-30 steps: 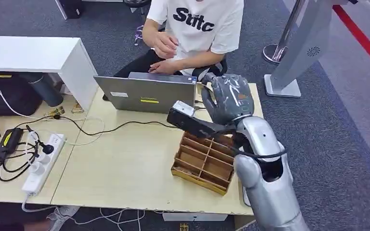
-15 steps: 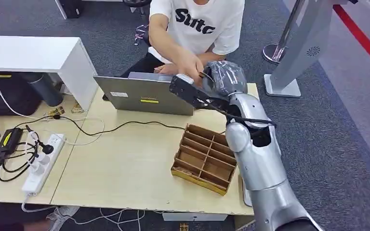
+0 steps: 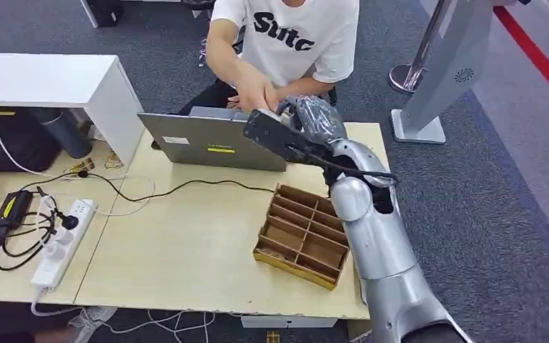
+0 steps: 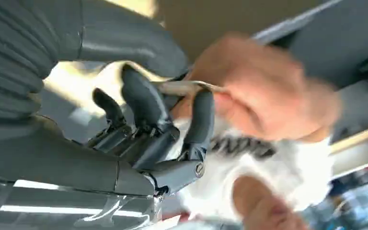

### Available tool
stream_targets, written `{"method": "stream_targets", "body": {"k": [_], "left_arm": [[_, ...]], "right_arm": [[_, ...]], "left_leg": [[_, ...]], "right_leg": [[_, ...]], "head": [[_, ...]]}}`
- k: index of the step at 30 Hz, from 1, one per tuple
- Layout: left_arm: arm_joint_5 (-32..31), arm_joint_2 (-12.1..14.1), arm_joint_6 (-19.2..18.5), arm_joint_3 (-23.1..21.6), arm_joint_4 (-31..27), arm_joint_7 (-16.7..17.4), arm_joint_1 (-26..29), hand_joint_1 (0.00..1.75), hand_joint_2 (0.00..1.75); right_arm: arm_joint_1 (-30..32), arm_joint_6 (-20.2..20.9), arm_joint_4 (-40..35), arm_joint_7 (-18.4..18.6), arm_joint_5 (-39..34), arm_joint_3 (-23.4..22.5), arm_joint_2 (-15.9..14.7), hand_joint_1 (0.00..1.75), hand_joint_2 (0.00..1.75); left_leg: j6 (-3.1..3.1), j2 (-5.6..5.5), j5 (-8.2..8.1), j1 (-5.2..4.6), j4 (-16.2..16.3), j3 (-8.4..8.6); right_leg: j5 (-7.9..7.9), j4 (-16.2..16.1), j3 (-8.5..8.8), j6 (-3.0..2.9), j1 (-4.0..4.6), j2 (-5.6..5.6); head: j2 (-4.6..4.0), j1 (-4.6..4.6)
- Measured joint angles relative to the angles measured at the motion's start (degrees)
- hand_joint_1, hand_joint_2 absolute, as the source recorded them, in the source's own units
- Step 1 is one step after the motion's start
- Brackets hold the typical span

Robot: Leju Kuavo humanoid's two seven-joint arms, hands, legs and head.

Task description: Pass the card to the sensor for recognition and then transmit it.

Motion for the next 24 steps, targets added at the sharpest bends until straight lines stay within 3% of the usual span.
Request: {"method": "stream_targets", "body": {"k": [7,10,16,19,22,24], "left_arm": [[0.0,0.7,0.2,0.0,0.2,-0.7,0.1,0.0,1.75],[0.4,0.9,0.5,0.4,0.3,-0.9,0.2,0.0,1.75],[0.4,1.3,0.5,0.9,0.3,-1.0,0.5,0.0,1.75],[0.5,1.4,0.6,1.3,0.3,-1.0,0.5,0.0,1.75],[0.7,1.4,0.8,2.2,0.3,-1.1,0.6,0.0,1.75],[0.9,1.5,0.9,3.1,0.3,-1.3,0.7,0.0,1.75]], "right_arm": [[0.3,-0.6,2.4,0.7,-11.3,-3.6,0.2,0.0,1.75],[1.2,-1.5,2.8,1.7,-16.8,-8.2,-1.0,0.0,1.75],[2.2,-1.4,2.8,1.8,-18.3,-12.0,-2.6,0.0,1.75],[2.9,-3.1,2.5,3.8,-20.2,-13.8,-3.1,0.0,1.75],[4.9,-6.3,1.5,6.6,-23.6,-18.1,-5.2,0.0,1.75],[7.1,-8.9,0.9,7.3,-27.6,-24.0,-7.0,0.0,1.75]], "left_leg": [[-0.02,-0.04,0.03,0.0,0.0,0.0],[0.0,-0.14,0.05,0.0,0.0,-0.03],[0.0,-0.06,0.04,-0.02,0.0,-0.06],[0.0,-0.05,0.04,-0.01,0.0,-0.04],[0.0,-0.16,0.04,0.0,0.0,-0.05],[0.01,-0.42,0.05,-0.01,0.0,-0.07]], "right_leg": [[0.02,0.0,-0.01,-0.01,0.0,-0.05],[0.04,0.0,0.02,0.02,0.0,-0.14],[0.05,0.0,-0.04,0.03,-0.01,-0.04],[0.05,0.0,-0.1,0.02,0.0,-0.04],[0.04,-0.1,-0.06,0.02,0.0,-0.16],[0.02,-0.1,0.03,0.04,0.0,-0.41]], "head": [[0.0,0.02],[0.0,0.02],[0.0,0.02],[0.0,0.0],[0.0,-0.02],[0.0,0.02]]}}
